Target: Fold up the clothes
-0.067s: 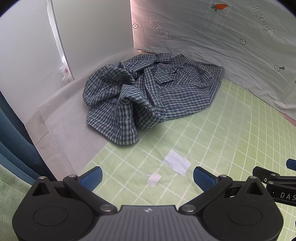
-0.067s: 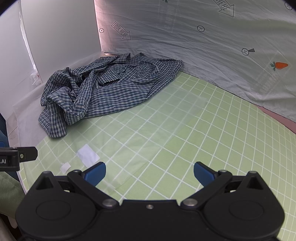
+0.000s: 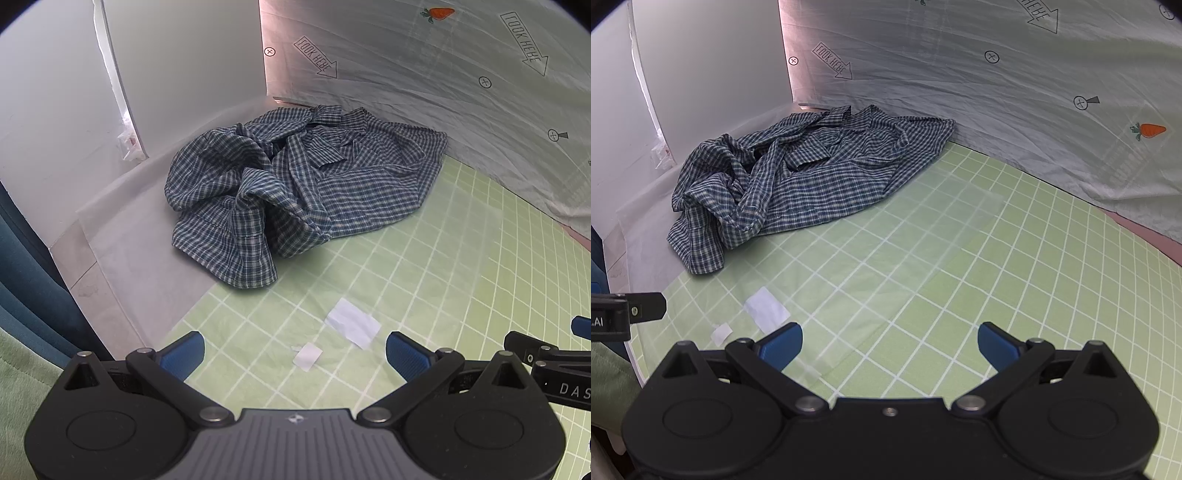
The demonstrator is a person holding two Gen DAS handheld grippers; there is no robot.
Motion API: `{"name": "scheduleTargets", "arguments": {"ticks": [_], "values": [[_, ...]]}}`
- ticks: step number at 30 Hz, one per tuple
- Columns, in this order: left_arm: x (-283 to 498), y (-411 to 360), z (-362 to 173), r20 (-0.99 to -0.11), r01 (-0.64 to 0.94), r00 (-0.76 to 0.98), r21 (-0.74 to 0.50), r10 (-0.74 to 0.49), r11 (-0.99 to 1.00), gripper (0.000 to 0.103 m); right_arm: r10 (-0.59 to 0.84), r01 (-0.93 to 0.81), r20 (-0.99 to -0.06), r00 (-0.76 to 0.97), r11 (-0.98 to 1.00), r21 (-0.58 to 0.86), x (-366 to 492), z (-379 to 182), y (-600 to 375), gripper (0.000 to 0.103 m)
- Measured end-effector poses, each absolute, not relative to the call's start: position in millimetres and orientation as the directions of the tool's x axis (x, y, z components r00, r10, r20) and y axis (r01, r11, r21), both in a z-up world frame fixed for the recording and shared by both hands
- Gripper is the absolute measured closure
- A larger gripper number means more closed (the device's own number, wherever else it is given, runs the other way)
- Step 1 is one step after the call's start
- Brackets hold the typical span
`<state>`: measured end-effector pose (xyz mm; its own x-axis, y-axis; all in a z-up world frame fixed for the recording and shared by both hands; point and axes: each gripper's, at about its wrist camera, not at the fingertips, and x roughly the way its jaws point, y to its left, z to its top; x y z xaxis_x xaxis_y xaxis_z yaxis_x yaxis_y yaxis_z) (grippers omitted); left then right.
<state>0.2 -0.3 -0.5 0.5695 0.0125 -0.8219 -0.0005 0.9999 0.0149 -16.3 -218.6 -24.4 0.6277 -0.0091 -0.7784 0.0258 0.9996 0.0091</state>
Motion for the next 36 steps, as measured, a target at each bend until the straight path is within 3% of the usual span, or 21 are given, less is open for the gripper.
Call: {"name": "scheduleTargets", "arguments": {"ticks": [36], "values": [[1.6,-4.0,-7.4,-0.83,0.002,0.557,0.016,0.012,1.0,0.0,-0.014,0.03,-0.785,0.619,1.0,0.007,-15.5,-26.6,-221.6,0.001]]}}
